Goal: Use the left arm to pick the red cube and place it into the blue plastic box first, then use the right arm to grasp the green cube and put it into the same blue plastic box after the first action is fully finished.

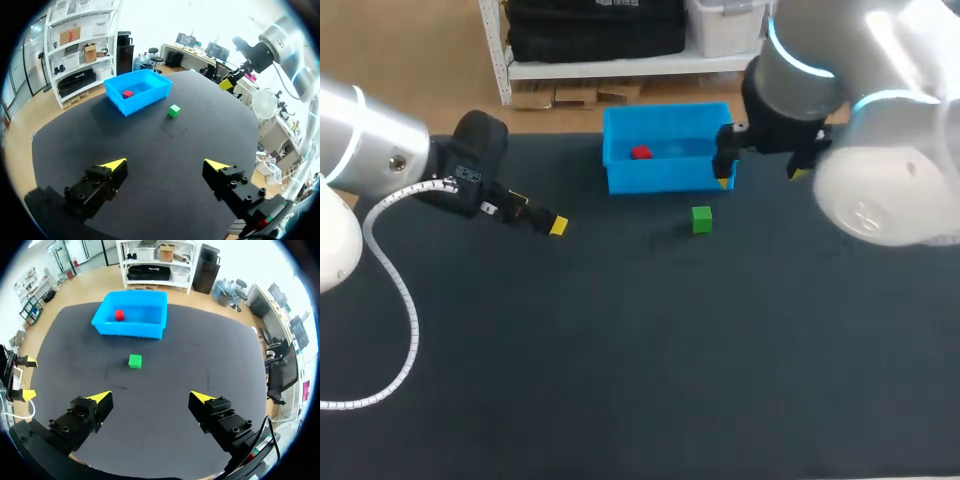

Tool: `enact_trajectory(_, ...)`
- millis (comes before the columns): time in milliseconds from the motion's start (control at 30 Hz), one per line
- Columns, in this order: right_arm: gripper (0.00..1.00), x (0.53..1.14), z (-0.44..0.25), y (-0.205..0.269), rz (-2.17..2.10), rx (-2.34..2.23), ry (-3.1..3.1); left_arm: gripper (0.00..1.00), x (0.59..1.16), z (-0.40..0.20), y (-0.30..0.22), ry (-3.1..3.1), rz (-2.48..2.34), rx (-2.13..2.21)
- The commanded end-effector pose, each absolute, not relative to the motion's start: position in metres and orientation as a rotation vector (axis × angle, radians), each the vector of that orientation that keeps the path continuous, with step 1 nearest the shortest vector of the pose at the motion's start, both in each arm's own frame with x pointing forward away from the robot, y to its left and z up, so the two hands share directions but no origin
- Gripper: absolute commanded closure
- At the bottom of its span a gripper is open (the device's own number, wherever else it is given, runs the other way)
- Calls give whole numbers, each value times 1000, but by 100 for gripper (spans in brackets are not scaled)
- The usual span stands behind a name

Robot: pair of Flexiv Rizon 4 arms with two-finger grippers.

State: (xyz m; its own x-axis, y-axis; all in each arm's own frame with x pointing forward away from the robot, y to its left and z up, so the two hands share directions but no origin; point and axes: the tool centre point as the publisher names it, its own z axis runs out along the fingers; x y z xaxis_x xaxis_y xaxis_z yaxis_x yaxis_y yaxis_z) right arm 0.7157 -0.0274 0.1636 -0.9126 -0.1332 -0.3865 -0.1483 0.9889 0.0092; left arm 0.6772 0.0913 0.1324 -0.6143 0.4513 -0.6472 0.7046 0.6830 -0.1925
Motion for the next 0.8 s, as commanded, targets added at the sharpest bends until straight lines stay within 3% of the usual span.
enact_trajectory(33,0,727,164,-12,22,-204,2835,0,676,132,93,2319,-594,887)
enact_trajectory(800,0,765,126,1,59,-129,2930,0,676,132,93,2319,-594,887)
